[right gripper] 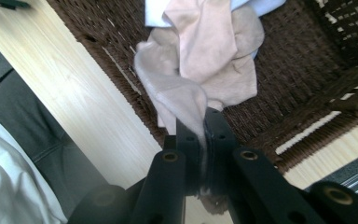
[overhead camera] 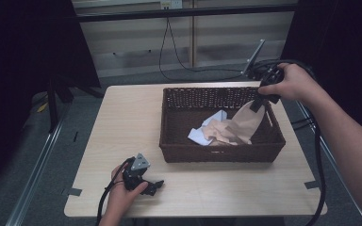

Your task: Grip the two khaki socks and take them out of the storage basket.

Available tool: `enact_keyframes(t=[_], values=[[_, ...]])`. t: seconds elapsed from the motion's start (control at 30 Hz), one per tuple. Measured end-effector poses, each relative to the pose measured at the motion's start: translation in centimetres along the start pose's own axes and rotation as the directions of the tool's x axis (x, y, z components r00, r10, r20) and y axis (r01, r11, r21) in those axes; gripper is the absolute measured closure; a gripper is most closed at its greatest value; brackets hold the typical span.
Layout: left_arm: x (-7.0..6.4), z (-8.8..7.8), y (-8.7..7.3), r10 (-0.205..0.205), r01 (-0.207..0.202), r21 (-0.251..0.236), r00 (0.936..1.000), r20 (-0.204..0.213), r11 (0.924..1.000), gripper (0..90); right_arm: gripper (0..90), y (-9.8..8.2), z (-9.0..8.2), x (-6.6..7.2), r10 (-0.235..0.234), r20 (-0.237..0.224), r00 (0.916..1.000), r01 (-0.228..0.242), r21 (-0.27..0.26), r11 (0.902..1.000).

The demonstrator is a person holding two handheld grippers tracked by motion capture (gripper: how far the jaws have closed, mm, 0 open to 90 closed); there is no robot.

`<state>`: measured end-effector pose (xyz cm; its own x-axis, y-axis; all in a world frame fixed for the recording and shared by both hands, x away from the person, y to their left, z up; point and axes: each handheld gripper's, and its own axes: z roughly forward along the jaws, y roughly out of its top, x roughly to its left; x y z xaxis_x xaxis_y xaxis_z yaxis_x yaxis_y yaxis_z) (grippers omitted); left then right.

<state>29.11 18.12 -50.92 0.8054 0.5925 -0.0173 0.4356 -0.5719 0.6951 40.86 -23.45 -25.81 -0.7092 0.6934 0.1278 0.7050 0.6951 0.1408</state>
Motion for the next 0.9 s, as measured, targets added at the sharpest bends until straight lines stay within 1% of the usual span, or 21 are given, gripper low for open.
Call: enact_keyframes(t=[0.03, 0.1, 0.13, 0.17, 0.2, 0.23, 0.27, 0.3, 0.33, 0.37, 0.4, 0.43, 0.5, 0.53, 0.57, 0.63, 0.67, 0.77, 0.83, 0.87, 0.9], values=[[0.0, 0.0, 0.0, 0.000, 0.000, 0.000, 1.0000, 0.000, 1.0000, 0.0, 87.1, 0.0, -1.1, 0.2, 0.005, 0.008, 1.0000, -0.005, -0.002, 1.0000], [0.0, 0.0, 0.0, 0.001, -0.001, 0.000, 1.0000, -0.001, 1.0000, 0.0, 87.0, 0.0, -1.4, 0.3, 0.006, 0.006, 1.0000, -0.006, -0.007, 1.0000], [0.0, 0.0, 0.0, 0.001, -0.001, 0.000, 1.0000, -0.001, 1.0000, 0.0, 87.0, -0.1, -2.4, 0.4, 0.000, 0.015, 0.9999, 0.000, -0.006, 1.0000], [0.0, 0.0, 0.0, 0.001, -0.001, 0.000, 1.0000, 0.000, 1.0000, 0.0, 87.0, -0.1, -2.8, 0.6, 0.013, 0.017, 0.9998, -0.014, 0.003, 0.9999], [0.0, 0.0, 0.0, 0.001, -0.001, 0.000, 1.0000, 0.000, 1.0000, 0.0, 87.0, -0.1, -2.8, 0.6, 0.013, 0.017, 0.9998, -0.014, 0.003, 0.9999], [0.0, 0.0, 0.0, 0.005, -0.005, 0.008, 1.0000, 0.003, 1.0000, 0.0, 87.0, -0.2, -3.5, 0.7, 0.013, 0.024, 0.9996, -0.013, 0.005, 0.9999], [0.0, 0.0, 0.0, 0.005, -0.005, 0.008, 1.0000, 0.003, 1.0000, 0.0, 87.0, -0.2, -3.5, 0.7, 0.013, 0.024, 0.9996, -0.013, 0.005, 0.9999], [0.0, 0.0, 0.0, 0.004, -0.004, 0.008, 1.0000, 0.003, 1.0000, 0.0, 87.0, -0.3, -4.2, 0.7, 0.015, 0.025, 0.9996, -0.015, -0.011, 0.9998], [0.0, 0.0, 0.0, 0.003, -0.003, 0.007, 1.0000, 0.003, 1.0000, 0.0, 87.0, -0.3, -4.2, 0.7, 0.015, 0.025, 0.9996, -0.015, -0.011, 0.9998], [0.0, 0.0, 0.0, 0.004, -0.004, 0.007, 1.0000, 0.003, 1.0000, 0.0, 87.1, -0.3, -4.9, 0.7, 0.014, 0.028, 0.9995, -0.014, -0.011, 0.9998], [0.0, 0.0, 0.0, 0.003, -0.003, 0.007, 1.0000, 0.003, 1.0000, 0.0, 87.0, -0.3, -4.9, 0.7, 0.014, 0.028, 0.9995, -0.014, -0.011, 0.9998], [0.0, 0.0, 0.0, 0.003, -0.003, 0.007, 1.0000, 0.003, 1.0000, 0.0, 87.0, -0.3, -5.3, 0.9, 0.024, 0.031, 0.9993, -0.023, -0.012, 0.9997], [0.0, 0.0, 0.0, 0.003, -0.003, 0.007, 1.0000, 0.003, 1.0000, 0.0, 87.0, -0.3, -6.2, 1.2, 0.017, 0.031, 0.9994, -0.017, -0.016, 0.9997], [0.0, 0.0, 0.0, 0.003, -0.003, 0.007, 1.0000, 0.004, 1.0000, 0.0, 87.0, -0.3, -6.2, 1.2, 0.017, 0.031, 0.9994, -0.017, -0.016, 0.9997], [0.0, 0.0, 0.0, 0.003, -0.003, 0.007, 1.0000, 0.004, 1.0000, 0.0, 87.0, -0.3, -6.6, 1.3, 0.000, 0.038, 0.9993, 0.001, -0.009, 1.0000], [0.0, 0.0, 0.0, 0.004, -0.004, 0.007, 1.0000, 0.003, 1.0000, 0.0, 87.0, -0.3, -6.7, 1.5, 0.007, 0.033, 0.9994, -0.006, -0.014, 0.9999], [0.0, 0.0, 0.0, 0.003, -0.003, 0.007, 1.0000, 0.003, 1.0000, 0.0, 87.0, -0.4, -6.9, 1.7, 0.001, 0.032, 0.9995, 0.000, -0.013, 0.9999], [0.0, 0.0, 0.0, 0.004, -0.004, 0.007, 1.0000, 0.003, 1.0000, 0.0, 87.0, -0.5, -7.2, 1.9, -0.009, 0.032, 0.9995, 0.009, -0.007, 0.9999], [0.0, 0.0, 0.0, 0.003, -0.003, 0.007, 1.0000, 0.003, 1.0000, 0.0, 87.0, -0.8, -7.4, 2.1, -0.014, 0.017, 0.9997, 0.015, -0.027, 0.9995], [0.0, 0.0, 0.0, 0.003, -0.003, 0.007, 1.0000, 0.004, 1.0000, 0.0, 87.0, -0.8, -7.7, 2.2, -0.020, 0.018, 0.9996, 0.020, -0.022, 0.9995], [0.0, 0.0, 0.0, 0.004, -0.004, 0.007, 1.0000, 0.003, 1.0000, 0.0, 87.0, -1.1, -8.1, 2.4, -0.020, 0.015, 0.9997, 0.020, -0.029, 0.9994]])
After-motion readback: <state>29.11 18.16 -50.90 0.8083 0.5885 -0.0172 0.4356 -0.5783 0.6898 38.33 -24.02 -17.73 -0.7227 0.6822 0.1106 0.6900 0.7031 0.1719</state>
